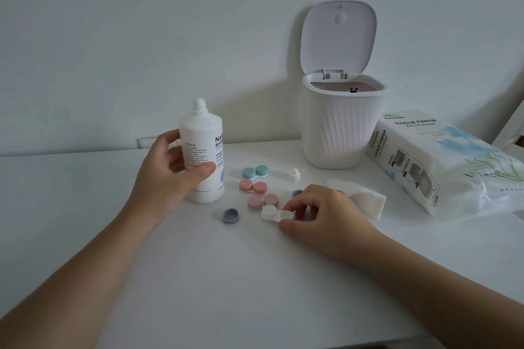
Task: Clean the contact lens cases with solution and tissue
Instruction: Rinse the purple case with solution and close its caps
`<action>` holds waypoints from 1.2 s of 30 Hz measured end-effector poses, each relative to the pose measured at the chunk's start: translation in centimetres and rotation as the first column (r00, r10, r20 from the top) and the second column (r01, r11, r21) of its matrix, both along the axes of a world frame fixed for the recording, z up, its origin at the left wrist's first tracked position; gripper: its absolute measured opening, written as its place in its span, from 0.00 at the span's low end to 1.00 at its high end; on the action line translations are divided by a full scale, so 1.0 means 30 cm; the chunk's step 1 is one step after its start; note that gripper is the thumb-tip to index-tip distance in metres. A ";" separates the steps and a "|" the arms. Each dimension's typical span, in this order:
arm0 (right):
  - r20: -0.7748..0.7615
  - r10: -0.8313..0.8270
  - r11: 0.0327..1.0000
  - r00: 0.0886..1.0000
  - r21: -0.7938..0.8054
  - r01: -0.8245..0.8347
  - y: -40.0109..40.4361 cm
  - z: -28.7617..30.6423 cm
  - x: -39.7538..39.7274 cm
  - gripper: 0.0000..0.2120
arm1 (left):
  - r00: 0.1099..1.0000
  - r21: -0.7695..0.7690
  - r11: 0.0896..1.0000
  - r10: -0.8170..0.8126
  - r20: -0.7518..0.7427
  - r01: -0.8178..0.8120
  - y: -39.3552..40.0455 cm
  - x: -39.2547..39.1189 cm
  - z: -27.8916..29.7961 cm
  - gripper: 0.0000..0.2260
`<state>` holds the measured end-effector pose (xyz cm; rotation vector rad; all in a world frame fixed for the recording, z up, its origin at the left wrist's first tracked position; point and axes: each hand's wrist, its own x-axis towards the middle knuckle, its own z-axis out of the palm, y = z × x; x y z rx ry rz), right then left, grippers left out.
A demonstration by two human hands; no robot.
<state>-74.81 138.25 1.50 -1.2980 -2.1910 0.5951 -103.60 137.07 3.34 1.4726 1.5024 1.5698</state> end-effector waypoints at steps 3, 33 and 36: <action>-0.012 0.018 1.000 1.000 0.010 -0.017 0.003 0.002 -0.001 0.04 | 0.999 -0.021 1.000 -0.009 0.034 0.010 0.004 -0.007 -0.001 0.29; -0.281 0.119 0.972 0.952 -0.163 -0.170 0.101 0.158 0.019 0.08 | 0.968 0.011 0.997 -0.076 -0.239 0.081 -0.034 -0.016 0.034 0.25; -0.349 0.121 0.964 0.929 -0.181 -0.194 0.122 0.165 0.008 0.06 | 0.953 -0.002 0.996 -0.087 -0.291 0.090 -0.036 -0.014 0.033 0.24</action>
